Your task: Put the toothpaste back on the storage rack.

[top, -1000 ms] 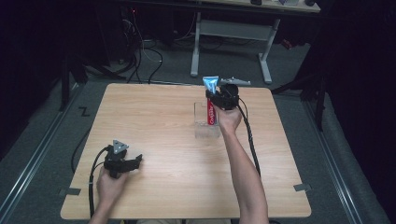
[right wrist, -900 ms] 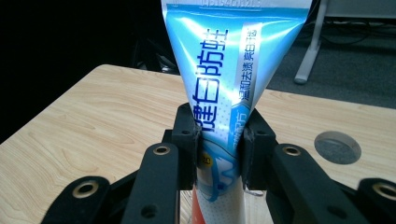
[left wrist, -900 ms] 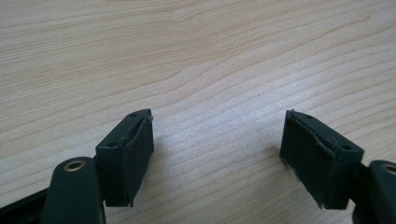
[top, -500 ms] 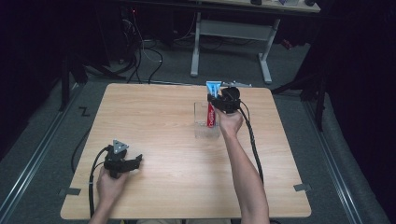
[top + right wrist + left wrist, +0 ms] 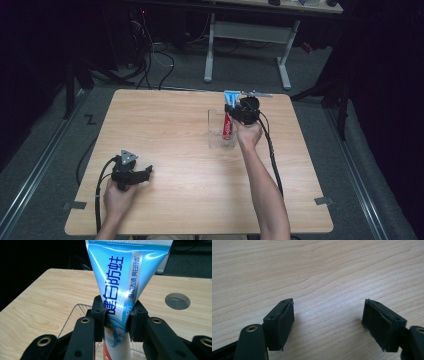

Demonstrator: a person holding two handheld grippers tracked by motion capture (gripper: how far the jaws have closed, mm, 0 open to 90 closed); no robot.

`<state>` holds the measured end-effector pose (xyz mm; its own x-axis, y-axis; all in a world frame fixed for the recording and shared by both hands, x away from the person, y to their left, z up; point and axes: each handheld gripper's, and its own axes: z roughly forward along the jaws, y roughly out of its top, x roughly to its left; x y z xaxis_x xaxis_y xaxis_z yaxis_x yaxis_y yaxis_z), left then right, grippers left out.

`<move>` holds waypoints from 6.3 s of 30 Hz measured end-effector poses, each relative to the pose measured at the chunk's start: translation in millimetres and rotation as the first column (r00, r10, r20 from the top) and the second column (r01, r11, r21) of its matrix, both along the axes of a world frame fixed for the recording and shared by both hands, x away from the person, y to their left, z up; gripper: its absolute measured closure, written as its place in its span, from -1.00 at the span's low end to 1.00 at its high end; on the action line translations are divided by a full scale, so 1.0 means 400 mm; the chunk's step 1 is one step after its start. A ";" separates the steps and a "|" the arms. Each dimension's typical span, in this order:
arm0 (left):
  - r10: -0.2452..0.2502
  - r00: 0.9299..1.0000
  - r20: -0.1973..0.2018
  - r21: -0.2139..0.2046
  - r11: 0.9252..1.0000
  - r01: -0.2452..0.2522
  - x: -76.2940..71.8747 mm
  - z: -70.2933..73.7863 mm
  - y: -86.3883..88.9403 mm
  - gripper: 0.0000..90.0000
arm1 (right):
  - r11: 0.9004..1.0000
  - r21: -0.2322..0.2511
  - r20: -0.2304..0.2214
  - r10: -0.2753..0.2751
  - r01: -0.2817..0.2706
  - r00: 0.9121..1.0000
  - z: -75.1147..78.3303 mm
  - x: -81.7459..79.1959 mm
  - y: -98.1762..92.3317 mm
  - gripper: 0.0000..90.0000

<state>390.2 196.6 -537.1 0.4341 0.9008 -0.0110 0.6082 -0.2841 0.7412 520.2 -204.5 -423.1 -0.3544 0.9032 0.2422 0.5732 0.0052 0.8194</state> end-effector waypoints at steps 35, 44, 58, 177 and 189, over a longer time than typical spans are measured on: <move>0.002 1.000 0.000 0.000 1.000 -0.002 0.000 0.000 -0.001 -0.43 | 0.998 -0.061 -0.025 -0.030 0.028 0.999 -0.002 -0.017 -0.037 0.43; 0.003 1.000 0.000 0.000 1.000 -0.003 0.000 0.000 -0.001 -0.43 | 0.996 -0.083 -0.017 -0.044 0.042 0.999 0.000 -0.020 -0.046 0.33; 0.003 1.000 0.000 0.000 1.000 -0.003 0.001 0.000 -0.001 -0.43 | 0.997 -0.060 -0.027 -0.057 0.055 0.998 0.002 -0.023 -0.063 0.06; 0.001 1.000 0.000 0.001 1.000 -0.001 0.001 0.000 -0.001 -0.43 | 0.995 -0.082 0.078 -0.047 0.053 0.996 0.042 -0.278 -0.227 0.24; 0.001 1.000 0.000 0.000 1.000 -0.001 0.001 0.000 -0.001 -0.43 | 0.996 -0.063 0.083 -0.055 0.061 0.995 0.028 -0.303 -0.256 0.24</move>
